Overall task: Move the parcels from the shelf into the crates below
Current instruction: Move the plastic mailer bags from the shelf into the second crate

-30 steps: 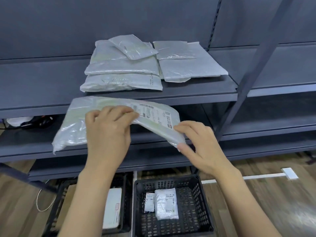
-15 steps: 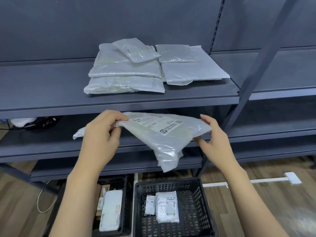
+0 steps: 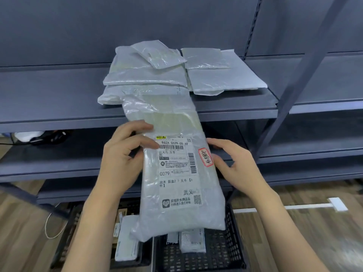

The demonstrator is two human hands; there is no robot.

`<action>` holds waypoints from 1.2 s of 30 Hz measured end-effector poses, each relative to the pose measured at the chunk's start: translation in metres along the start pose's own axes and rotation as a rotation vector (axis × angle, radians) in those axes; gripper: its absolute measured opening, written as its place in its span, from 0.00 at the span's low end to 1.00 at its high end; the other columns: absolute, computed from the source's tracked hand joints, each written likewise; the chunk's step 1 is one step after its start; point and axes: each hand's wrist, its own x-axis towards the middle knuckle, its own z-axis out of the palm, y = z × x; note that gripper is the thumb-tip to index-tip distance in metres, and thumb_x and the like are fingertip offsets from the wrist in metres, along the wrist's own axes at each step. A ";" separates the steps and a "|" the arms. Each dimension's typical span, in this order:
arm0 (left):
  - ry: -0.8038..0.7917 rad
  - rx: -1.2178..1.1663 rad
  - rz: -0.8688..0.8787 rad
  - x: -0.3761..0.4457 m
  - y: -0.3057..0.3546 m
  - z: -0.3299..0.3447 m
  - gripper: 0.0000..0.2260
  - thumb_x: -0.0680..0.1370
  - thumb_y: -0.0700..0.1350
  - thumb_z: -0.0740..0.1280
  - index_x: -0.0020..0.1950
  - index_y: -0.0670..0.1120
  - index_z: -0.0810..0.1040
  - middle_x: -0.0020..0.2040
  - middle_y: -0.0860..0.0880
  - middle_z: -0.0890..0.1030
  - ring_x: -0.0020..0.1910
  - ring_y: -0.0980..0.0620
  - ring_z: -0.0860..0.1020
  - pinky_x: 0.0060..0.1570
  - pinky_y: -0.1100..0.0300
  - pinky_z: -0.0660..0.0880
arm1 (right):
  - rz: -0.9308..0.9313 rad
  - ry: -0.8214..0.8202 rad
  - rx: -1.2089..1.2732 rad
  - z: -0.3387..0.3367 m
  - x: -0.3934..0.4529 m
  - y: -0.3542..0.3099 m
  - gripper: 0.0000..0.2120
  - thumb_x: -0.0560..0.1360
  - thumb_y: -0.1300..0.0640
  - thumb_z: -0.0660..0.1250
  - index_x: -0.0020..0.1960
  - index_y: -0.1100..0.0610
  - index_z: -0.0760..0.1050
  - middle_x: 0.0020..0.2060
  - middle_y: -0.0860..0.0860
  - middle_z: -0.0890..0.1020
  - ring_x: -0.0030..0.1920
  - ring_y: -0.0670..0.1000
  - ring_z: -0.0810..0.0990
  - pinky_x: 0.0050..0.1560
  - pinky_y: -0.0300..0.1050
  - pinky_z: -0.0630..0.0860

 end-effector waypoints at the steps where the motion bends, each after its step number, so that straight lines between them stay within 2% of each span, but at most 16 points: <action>1: 0.021 0.029 0.017 0.000 -0.001 0.000 0.14 0.69 0.31 0.69 0.40 0.51 0.81 0.54 0.55 0.77 0.57 0.50 0.75 0.60 0.65 0.69 | 0.017 0.014 0.012 0.001 -0.001 0.001 0.17 0.78 0.59 0.65 0.64 0.45 0.72 0.58 0.33 0.75 0.61 0.34 0.73 0.62 0.28 0.67; 4: 0.060 0.143 0.082 -0.003 -0.003 0.005 0.12 0.68 0.27 0.71 0.39 0.43 0.83 0.51 0.50 0.77 0.59 0.47 0.73 0.62 0.64 0.66 | 0.058 0.033 0.034 0.004 0.000 0.000 0.13 0.78 0.59 0.64 0.59 0.45 0.75 0.53 0.34 0.78 0.57 0.36 0.76 0.59 0.29 0.69; 6: 0.087 0.165 0.102 -0.003 -0.004 0.008 0.13 0.66 0.24 0.72 0.39 0.42 0.83 0.52 0.48 0.77 0.60 0.48 0.72 0.63 0.63 0.65 | 0.075 0.014 0.041 0.004 0.000 -0.003 0.12 0.78 0.59 0.64 0.57 0.46 0.77 0.51 0.33 0.78 0.55 0.37 0.77 0.57 0.29 0.71; 9: 0.133 0.177 0.128 -0.003 -0.004 0.011 0.13 0.67 0.23 0.71 0.40 0.40 0.83 0.51 0.46 0.77 0.58 0.46 0.73 0.63 0.61 0.66 | 0.089 -0.013 0.103 0.003 0.000 -0.006 0.12 0.77 0.57 0.66 0.59 0.47 0.77 0.51 0.37 0.81 0.54 0.38 0.78 0.57 0.31 0.72; 13: 0.161 0.163 0.143 -0.001 -0.006 0.013 0.06 0.72 0.30 0.69 0.42 0.39 0.83 0.50 0.45 0.78 0.57 0.43 0.75 0.62 0.58 0.69 | 0.163 -0.088 0.206 0.002 0.000 -0.009 0.13 0.78 0.56 0.65 0.59 0.43 0.76 0.49 0.40 0.83 0.54 0.37 0.79 0.55 0.28 0.72; 15: 0.135 0.167 0.131 -0.001 -0.006 0.014 0.05 0.72 0.32 0.70 0.43 0.40 0.84 0.51 0.45 0.77 0.58 0.44 0.74 0.62 0.58 0.69 | 0.185 -0.101 0.239 0.001 0.000 -0.010 0.12 0.78 0.56 0.65 0.58 0.45 0.77 0.49 0.40 0.84 0.53 0.37 0.80 0.54 0.29 0.73; 17: 0.118 0.193 0.088 -0.002 -0.006 0.013 0.04 0.73 0.39 0.70 0.45 0.44 0.84 0.54 0.45 0.76 0.58 0.46 0.72 0.62 0.55 0.68 | 0.193 -0.080 0.261 0.000 0.001 -0.012 0.11 0.77 0.57 0.66 0.57 0.46 0.78 0.48 0.39 0.84 0.51 0.37 0.80 0.53 0.29 0.73; 20: 0.133 0.219 0.005 -0.001 -0.006 0.012 0.07 0.74 0.47 0.68 0.50 0.56 0.82 0.51 0.51 0.70 0.51 0.50 0.69 0.51 0.44 0.70 | 0.206 -0.038 0.296 -0.004 0.003 -0.016 0.12 0.76 0.58 0.67 0.56 0.44 0.77 0.47 0.36 0.83 0.50 0.36 0.80 0.51 0.27 0.73; 23: 0.082 0.210 -0.002 0.000 -0.008 0.013 0.13 0.76 0.46 0.66 0.60 0.52 0.77 0.47 0.54 0.67 0.44 0.53 0.69 0.44 0.40 0.71 | 0.208 0.033 0.338 -0.009 0.006 -0.021 0.12 0.76 0.59 0.68 0.55 0.44 0.77 0.47 0.36 0.83 0.49 0.36 0.80 0.47 0.26 0.73; 27: 0.010 0.251 -0.011 0.000 -0.012 0.010 0.17 0.76 0.46 0.64 0.64 0.47 0.76 0.47 0.48 0.70 0.44 0.51 0.70 0.45 0.41 0.72 | 0.199 0.082 0.355 -0.015 0.008 -0.025 0.12 0.75 0.59 0.69 0.54 0.44 0.77 0.47 0.38 0.83 0.49 0.39 0.81 0.48 0.29 0.75; 32: -0.039 0.257 -0.019 0.000 -0.012 0.012 0.20 0.75 0.37 0.68 0.66 0.45 0.74 0.50 0.44 0.71 0.45 0.50 0.70 0.46 0.45 0.74 | 0.177 0.131 0.328 -0.015 0.011 -0.028 0.13 0.75 0.59 0.69 0.53 0.42 0.77 0.46 0.37 0.83 0.46 0.39 0.81 0.47 0.29 0.74; 34: -0.043 0.264 -0.013 0.000 -0.014 0.012 0.19 0.75 0.39 0.67 0.66 0.46 0.74 0.51 0.45 0.70 0.47 0.53 0.69 0.47 0.44 0.73 | 0.170 0.146 0.305 -0.017 0.012 -0.028 0.13 0.74 0.58 0.69 0.52 0.41 0.76 0.46 0.35 0.82 0.44 0.38 0.80 0.46 0.29 0.74; 36: -0.035 0.283 -0.004 0.000 -0.014 0.011 0.18 0.76 0.44 0.65 0.66 0.48 0.75 0.53 0.46 0.70 0.50 0.51 0.70 0.48 0.43 0.73 | 0.172 0.151 0.299 -0.017 0.013 -0.027 0.13 0.75 0.58 0.69 0.52 0.41 0.76 0.45 0.36 0.83 0.44 0.39 0.80 0.47 0.31 0.76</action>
